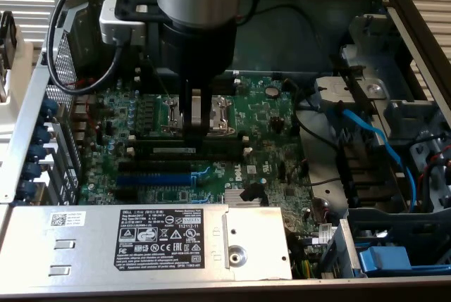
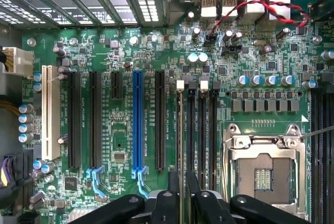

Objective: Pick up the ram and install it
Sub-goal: 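Insert the ram into the slot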

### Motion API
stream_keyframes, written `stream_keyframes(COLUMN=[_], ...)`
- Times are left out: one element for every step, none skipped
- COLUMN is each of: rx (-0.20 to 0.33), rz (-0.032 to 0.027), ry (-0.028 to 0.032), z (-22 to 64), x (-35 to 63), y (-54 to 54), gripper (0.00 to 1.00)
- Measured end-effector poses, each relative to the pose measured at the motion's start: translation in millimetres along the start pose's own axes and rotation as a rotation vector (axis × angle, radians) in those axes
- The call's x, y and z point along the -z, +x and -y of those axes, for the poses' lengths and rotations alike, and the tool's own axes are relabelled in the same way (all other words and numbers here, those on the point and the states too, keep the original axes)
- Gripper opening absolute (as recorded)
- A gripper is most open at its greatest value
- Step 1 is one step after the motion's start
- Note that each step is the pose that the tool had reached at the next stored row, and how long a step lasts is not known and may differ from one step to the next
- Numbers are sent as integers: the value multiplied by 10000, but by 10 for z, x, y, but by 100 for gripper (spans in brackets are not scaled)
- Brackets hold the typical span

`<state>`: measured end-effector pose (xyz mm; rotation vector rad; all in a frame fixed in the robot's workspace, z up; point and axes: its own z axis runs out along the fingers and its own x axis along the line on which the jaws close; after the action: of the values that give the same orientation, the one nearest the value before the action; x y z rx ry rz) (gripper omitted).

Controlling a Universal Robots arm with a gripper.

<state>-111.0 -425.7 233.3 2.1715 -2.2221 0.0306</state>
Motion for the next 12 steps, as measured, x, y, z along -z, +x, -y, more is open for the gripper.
stream_keyframes(rx=[1,1,0,1,1,1,1,1,1,1,1,1], rz=[0,0,0,0,-1,-1,-1,0,0,3,3,0], ry=[0,-1,-1,-1,-1,-1,-1,0,0,1,1,0], z=[0,0,0,0,-1,-1,-1,-1,-1,0,0,-1], x=[11,21,30,40,48,57,65,72,76,76,76,78], y=[0,1,1,1,2,2,3,3,3,3,2,3], gripper=[20,20,20,20,20,20,20,20,20,20,20,20])
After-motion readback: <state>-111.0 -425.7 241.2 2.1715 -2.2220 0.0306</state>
